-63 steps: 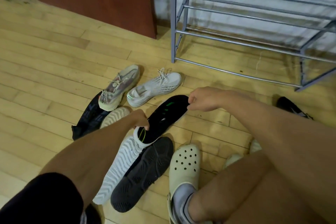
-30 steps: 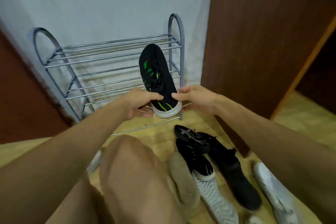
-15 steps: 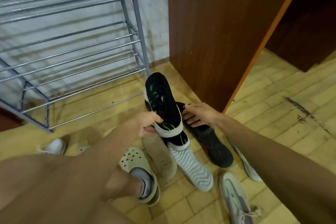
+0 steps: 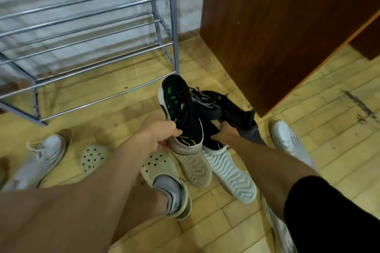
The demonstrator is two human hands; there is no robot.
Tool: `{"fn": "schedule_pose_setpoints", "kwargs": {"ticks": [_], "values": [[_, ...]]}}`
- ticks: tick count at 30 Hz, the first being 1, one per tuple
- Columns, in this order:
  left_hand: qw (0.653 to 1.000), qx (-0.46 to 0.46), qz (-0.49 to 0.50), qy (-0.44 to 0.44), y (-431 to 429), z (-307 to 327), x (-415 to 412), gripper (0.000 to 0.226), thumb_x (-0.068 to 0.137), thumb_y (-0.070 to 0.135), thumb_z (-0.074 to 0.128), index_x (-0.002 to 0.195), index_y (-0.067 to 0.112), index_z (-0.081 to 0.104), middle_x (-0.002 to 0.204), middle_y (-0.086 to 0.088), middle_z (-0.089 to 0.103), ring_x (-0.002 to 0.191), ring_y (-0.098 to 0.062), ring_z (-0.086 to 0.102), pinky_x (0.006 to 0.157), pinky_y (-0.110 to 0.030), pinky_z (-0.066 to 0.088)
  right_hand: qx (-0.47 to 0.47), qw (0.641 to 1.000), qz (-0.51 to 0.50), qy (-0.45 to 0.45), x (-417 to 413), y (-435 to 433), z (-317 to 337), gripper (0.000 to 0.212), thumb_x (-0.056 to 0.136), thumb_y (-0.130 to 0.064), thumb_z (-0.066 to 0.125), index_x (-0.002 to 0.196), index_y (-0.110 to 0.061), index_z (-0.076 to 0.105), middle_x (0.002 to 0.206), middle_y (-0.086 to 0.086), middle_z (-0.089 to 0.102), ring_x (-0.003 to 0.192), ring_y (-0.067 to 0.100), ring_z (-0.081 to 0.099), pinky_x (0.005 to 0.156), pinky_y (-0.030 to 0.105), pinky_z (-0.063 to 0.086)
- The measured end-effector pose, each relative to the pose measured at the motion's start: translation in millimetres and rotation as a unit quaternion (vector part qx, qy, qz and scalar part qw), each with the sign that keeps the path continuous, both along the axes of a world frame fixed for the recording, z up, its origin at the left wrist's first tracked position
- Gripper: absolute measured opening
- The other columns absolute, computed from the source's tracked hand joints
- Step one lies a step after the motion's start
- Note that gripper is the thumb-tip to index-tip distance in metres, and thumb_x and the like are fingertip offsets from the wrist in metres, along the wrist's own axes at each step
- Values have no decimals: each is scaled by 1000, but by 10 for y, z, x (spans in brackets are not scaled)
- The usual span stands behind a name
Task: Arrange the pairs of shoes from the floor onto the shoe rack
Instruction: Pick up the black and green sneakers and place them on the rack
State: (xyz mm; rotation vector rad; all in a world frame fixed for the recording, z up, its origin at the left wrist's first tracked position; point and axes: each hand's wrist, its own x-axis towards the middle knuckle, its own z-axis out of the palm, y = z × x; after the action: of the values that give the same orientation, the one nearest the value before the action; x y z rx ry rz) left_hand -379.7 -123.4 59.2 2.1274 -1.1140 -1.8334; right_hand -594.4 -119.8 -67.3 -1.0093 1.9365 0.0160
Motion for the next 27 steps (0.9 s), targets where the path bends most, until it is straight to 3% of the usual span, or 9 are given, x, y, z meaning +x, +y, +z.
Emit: {"fn": "schedule_pose_setpoints", "kwargs": {"ticks": [3,7,10,12,14,17,21,23,27], "values": [[1000,1,16,-15,55,-34,134,28,84,9,69,109,3,59,101,-12,62,90,-27,61,61,-33,53,19,999,25,22,17,-27,-47,53,85,-15,67,130,-10,40,126,17,50,108,36,57,80,46,59],[999,-9,29,-19,109,-15,212,29,85,7,68,112,1,59,108,-15,61,100,-32,60,73,-37,53,80,996,7,-43,66,-12,62,13,87,-7,65,92,-5,54,86,17,53,79,36,59,79,46,59],[999,-2,41,-14,142,56,210,29,88,7,65,114,-1,56,112,-15,61,103,-31,59,76,-36,51,99,993,19,-58,88,83,251,20,86,-3,65,102,-1,54,107,22,53,91,40,61,83,51,57],[998,-12,51,-18,173,103,194,36,85,8,67,119,-1,58,115,-17,64,102,-32,63,72,-37,54,107,992,19,-63,55,133,438,47,87,-1,65,129,2,44,137,24,43,114,43,56,85,51,56],[998,-20,67,-7,230,172,166,41,85,6,67,124,0,56,117,-18,64,104,-33,64,80,-41,56,107,992,34,-60,-28,124,678,66,88,-1,64,143,5,29,149,25,32,122,44,52,87,50,56],[997,-24,74,23,358,282,89,40,91,5,60,129,-2,51,116,-18,61,111,-33,60,93,-40,51,115,990,78,-24,-131,90,1031,66,89,-3,64,144,5,29,147,27,34,118,46,55,86,49,56],[993,-29,104,57,487,417,15,35,91,4,59,125,-1,53,84,-12,58,75,-23,58,85,-37,51,98,989,108,4,-239,170,1255,44,86,-7,67,125,7,52,133,29,52,105,41,65,84,48,58],[992,-34,109,62,507,497,-23,35,91,4,58,125,-1,52,87,-12,56,78,-23,57,87,-37,51,75,993,91,-8,-304,216,1367,35,82,-5,70,112,9,59,123,27,60,96,39,68,82,48,58],[988,-49,124,74,424,672,-98,35,92,2,56,127,-1,50,93,-13,55,87,-26,56,86,-36,49,38,997,31,-62,-340,230,1536,34,81,-1,71,112,7,59,119,27,63,83,36,69,72,44,61]]}}
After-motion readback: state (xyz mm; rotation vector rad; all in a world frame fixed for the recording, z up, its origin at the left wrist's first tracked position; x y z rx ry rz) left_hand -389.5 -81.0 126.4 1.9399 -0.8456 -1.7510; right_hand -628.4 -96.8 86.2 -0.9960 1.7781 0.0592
